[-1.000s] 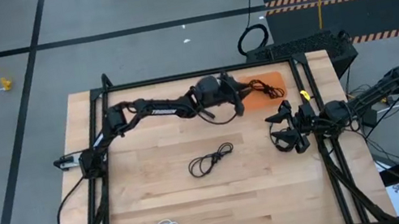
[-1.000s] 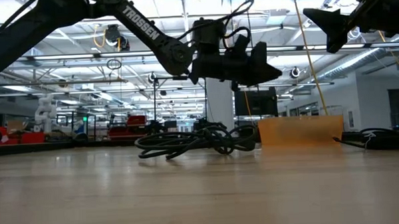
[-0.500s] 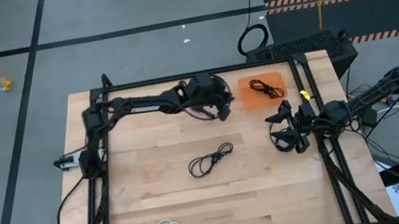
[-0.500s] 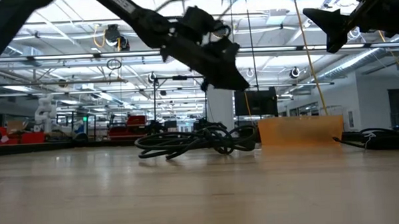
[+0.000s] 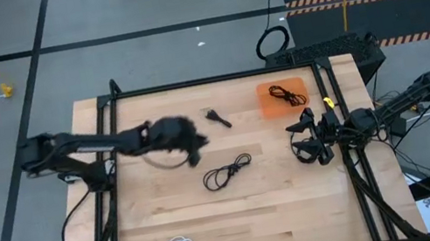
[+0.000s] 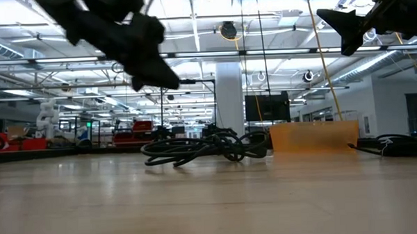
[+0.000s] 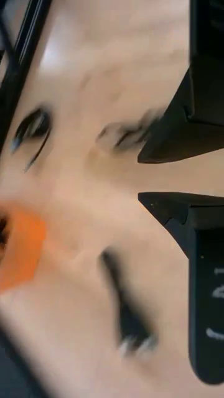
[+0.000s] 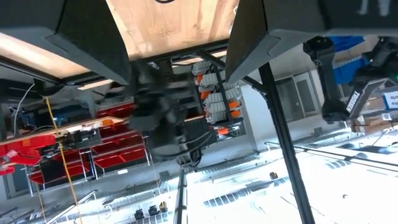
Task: Pick and place USB-C Cables
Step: Put the white charger cable into the orange bin
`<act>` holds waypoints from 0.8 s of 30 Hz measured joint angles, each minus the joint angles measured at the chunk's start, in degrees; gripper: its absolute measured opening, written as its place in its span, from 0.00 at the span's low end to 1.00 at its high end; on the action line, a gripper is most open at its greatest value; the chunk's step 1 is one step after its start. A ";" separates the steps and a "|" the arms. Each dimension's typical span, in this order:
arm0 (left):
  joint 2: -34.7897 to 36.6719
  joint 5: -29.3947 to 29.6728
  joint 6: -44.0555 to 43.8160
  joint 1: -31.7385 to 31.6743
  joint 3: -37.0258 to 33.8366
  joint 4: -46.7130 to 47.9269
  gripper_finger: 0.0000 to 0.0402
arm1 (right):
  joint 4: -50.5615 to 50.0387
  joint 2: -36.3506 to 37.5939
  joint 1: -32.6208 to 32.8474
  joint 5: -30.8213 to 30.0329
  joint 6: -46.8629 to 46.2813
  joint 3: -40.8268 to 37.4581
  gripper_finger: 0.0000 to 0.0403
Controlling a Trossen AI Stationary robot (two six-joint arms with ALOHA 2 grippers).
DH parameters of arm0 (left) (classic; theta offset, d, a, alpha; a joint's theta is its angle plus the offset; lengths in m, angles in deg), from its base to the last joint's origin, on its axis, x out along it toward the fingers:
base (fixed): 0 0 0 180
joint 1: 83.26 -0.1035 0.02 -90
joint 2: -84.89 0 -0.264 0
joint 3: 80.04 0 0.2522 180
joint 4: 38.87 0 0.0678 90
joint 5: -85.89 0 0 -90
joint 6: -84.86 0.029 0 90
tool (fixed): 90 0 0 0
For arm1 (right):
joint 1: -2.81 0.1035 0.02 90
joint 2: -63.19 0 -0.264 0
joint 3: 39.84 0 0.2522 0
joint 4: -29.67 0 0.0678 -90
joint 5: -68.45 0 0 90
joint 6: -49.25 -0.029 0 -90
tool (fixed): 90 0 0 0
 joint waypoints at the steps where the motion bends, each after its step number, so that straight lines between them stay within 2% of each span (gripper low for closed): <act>1: 1.76 -0.65 -1.39 1.85 -1.81 0.37 0.21 | -0.02 -0.02 -0.02 0.06 0.00 0.00 0.63; 3: 4.73 -2.14 -4.63 5.82 -4.64 2.41 0.21 | -0.01 -0.02 -0.01 0.02 0.00 0.01 0.63; 7: 7.61 -1.57 -14.32 14.86 -7.47 6.59 0.21 | -0.02 -0.02 -0.02 0.04 -0.02 0.02 0.63; 15: 7.74 3.15 -38.35 31.99 -7.75 15.26 0.21 | -0.02 -0.02 -0.01 0.02 -0.01 0.00 0.63; 24: 7.67 5.07 -59.32 45.35 -7.75 17.56 0.21 | 0.00 -0.02 -0.02 0.02 -0.02 0.00 0.63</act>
